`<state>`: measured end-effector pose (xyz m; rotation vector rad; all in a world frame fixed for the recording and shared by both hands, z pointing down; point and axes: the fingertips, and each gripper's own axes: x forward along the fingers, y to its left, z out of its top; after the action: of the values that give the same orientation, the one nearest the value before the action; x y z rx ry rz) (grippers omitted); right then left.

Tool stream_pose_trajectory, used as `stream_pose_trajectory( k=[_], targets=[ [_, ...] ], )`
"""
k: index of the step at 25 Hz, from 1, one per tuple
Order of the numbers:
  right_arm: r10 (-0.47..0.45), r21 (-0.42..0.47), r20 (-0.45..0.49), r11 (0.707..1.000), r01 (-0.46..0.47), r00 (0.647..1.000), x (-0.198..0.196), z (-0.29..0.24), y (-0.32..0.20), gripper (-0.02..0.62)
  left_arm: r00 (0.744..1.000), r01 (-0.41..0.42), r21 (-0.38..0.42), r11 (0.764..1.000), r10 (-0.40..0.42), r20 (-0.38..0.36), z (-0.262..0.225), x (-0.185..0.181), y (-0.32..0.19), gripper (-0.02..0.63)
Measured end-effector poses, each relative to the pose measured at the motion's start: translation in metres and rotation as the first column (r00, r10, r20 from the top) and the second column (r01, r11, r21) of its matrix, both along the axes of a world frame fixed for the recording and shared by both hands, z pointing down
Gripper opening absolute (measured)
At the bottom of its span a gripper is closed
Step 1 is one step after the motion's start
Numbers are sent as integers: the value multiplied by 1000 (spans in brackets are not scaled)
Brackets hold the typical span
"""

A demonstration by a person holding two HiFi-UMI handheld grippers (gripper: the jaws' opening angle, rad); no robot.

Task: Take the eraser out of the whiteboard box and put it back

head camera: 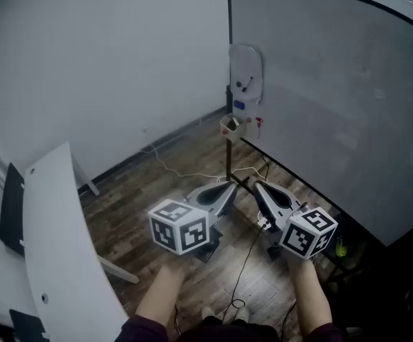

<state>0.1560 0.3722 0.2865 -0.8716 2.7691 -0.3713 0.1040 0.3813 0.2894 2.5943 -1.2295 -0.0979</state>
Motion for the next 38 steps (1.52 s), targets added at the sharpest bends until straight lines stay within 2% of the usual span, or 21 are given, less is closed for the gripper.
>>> stream_pose_trajectory(
  k=[9,13,16,21,32,38],
  targets=[
    [10,13,-17,1000,-10,1000,0,3,-1,3,1000,-1,20,1000,1,0,2,0,1,5],
    [11,6,4,1000,-11,1000,3,6,-5,3,1000,14,45,999,-13,-14,0,-3,-1,5],
    [2,-6,31,1000,-2,1000,10,6,-5,3,1000,16,42,999,-16,-14,2,-2,-2,5],
    [0,-6,16,1000,0,1000,22,10,-12,3,999,34,31,999,-33,-14,10,4,-7,5],
    [-82,-26,8,996,82,997,34,22,-23,3,991,135,13,991,-135,3,20,9,-11,5],
    [-115,-47,6,992,115,993,23,33,-40,3,985,171,-10,985,-170,10,31,-3,-26,5]
  ],
)
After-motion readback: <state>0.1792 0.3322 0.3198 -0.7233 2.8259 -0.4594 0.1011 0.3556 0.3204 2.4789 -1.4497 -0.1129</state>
